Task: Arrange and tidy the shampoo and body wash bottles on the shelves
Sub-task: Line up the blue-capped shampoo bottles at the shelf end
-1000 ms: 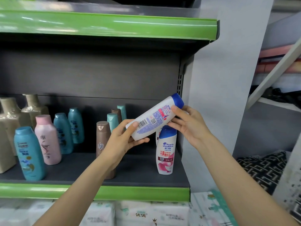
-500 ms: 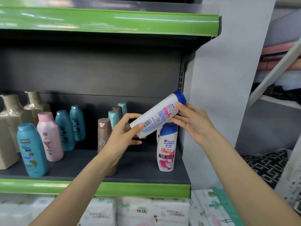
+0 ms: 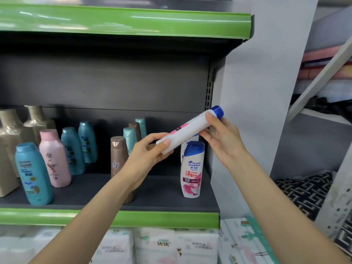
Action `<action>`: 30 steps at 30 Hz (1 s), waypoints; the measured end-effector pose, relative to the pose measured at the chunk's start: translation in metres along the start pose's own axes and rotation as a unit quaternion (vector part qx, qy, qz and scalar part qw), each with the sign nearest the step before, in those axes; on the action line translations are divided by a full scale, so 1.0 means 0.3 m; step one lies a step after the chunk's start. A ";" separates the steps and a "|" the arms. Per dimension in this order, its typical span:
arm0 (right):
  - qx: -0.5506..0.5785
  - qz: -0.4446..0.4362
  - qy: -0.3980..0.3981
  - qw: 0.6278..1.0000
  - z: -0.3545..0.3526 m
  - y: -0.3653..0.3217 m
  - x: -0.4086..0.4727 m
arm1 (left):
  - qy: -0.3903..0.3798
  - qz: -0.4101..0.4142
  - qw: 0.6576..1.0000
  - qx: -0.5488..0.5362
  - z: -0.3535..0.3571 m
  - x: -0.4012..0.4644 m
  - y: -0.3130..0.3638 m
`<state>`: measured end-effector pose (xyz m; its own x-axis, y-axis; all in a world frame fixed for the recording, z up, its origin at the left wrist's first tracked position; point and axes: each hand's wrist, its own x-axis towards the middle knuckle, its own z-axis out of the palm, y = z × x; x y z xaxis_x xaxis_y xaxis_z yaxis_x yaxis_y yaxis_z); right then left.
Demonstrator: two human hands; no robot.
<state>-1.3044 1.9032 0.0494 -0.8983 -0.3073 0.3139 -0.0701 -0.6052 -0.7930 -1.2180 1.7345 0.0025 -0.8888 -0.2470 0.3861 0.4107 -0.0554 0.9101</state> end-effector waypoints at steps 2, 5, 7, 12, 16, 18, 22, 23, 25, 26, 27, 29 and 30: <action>0.016 0.004 -0.013 1.000 -0.004 0.002 0.004 | 0.008 0.015 0.999 0.039 0.012 0.003 0.001; -0.003 0.020 -0.038 0.999 -0.008 -0.001 0.012 | 0.049 0.062 0.988 0.132 0.018 0.017 0.008; -0.043 0.035 -0.041 0.998 -0.006 -0.004 0.019 | 0.062 0.094 0.976 0.189 0.021 0.024 0.013; -0.070 0.032 -0.009 0.997 0.003 -0.002 0.059 | 0.079 0.154 0.939 0.299 0.040 0.056 -0.001; -0.038 0.018 0.003 0.999 0.007 0.008 0.101 | 0.073 0.161 0.932 0.315 0.052 0.102 -0.003; -0.043 0.007 0.002 0.999 0.006 0.010 0.124 | 0.068 0.153 0.934 0.317 0.054 0.128 -0.007; -0.080 -0.015 -0.007 0.997 -0.009 0.009 0.165 | 0.061 0.117 0.934 0.331 0.064 0.187 -0.016; -0.088 -0.020 -0.012 0.996 -0.016 0.010 0.174 | 0.056 0.113 0.934 0.335 0.068 0.205 -0.020; -0.108 -0.028 -0.021 0.993 -0.034 0.014 0.194 | 0.039 0.107 0.929 0.352 0.077 0.239 -0.034; -0.122 -0.029 -0.026 0.992 -0.045 0.016 0.204 | 0.028 0.105 0.926 0.363 0.082 0.254 -0.041; -0.134 -0.028 -0.033 0.990 -0.055 0.018 0.213 | 0.017 0.103 0.923 0.371 0.085 0.269 -0.050; -0.158 -0.023 -0.045 0.986 -0.076 0.024 0.225 | 0.004 0.102 0.923 0.370 0.088 0.291 -0.063; -0.171 -0.020 -0.052 0.984 -0.087 0.029 0.230 | 0.005 0.103 0.926 0.364 0.088 0.300 -0.067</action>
<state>-1.3783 1.8959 0.0505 -0.8439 -0.3730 0.3855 -0.2614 -0.3417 -0.9027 -1.3115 1.7389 0.0228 -0.8034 -0.1882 0.5649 0.3227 0.6597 0.6787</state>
